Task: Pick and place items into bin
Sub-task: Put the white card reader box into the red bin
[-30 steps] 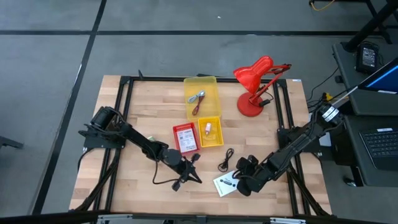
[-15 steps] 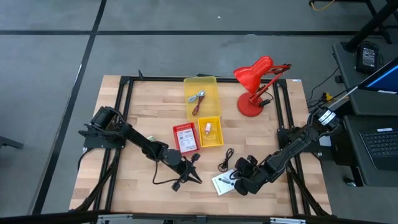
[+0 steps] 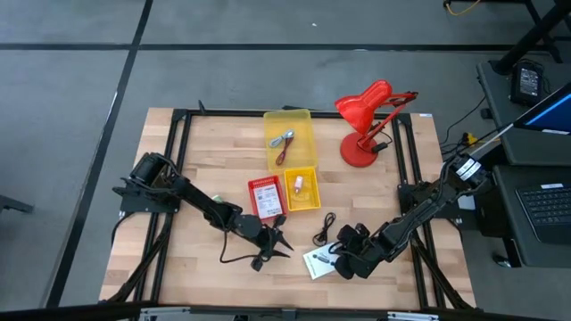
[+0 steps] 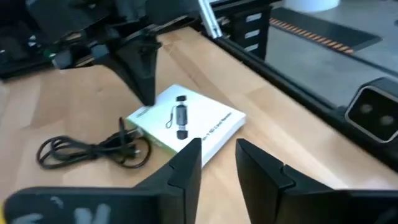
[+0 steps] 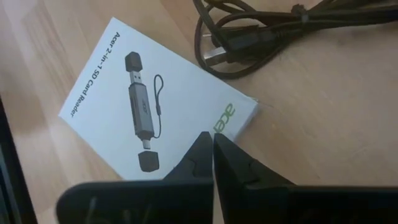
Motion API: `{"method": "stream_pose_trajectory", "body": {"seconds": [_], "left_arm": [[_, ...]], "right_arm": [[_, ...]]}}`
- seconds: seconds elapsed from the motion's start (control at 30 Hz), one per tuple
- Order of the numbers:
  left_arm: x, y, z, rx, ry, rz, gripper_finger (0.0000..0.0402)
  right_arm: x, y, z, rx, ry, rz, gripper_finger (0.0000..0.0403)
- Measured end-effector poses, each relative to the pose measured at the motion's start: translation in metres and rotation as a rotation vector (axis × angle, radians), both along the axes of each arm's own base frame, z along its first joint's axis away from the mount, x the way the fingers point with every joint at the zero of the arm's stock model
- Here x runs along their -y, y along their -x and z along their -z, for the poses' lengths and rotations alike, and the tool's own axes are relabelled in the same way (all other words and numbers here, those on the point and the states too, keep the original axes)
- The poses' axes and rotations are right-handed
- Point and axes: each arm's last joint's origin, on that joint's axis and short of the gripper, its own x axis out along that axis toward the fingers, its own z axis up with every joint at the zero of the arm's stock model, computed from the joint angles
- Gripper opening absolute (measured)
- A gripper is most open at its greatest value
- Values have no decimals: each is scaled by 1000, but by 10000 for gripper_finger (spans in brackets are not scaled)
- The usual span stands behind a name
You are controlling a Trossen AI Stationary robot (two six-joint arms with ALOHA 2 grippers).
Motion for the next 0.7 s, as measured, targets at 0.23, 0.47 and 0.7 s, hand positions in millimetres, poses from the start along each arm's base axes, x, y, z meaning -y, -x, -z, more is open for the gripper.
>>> {"method": "stream_pose_trajectory", "body": {"seconds": [0.23, 0.47, 0.7], "left_arm": [[3, 2, 2, 44, -183, -26, 133], [15, 9, 3, 101, -414, -40, 147], [24, 14, 5, 94, -475, -27, 153]], "right_arm": [[-4, -6, 6, 44, -12, 10, 0], [1, -13, 6, 63, -53, 66, 0], [5, -16, 6, 65, -62, 99, 0]]}}
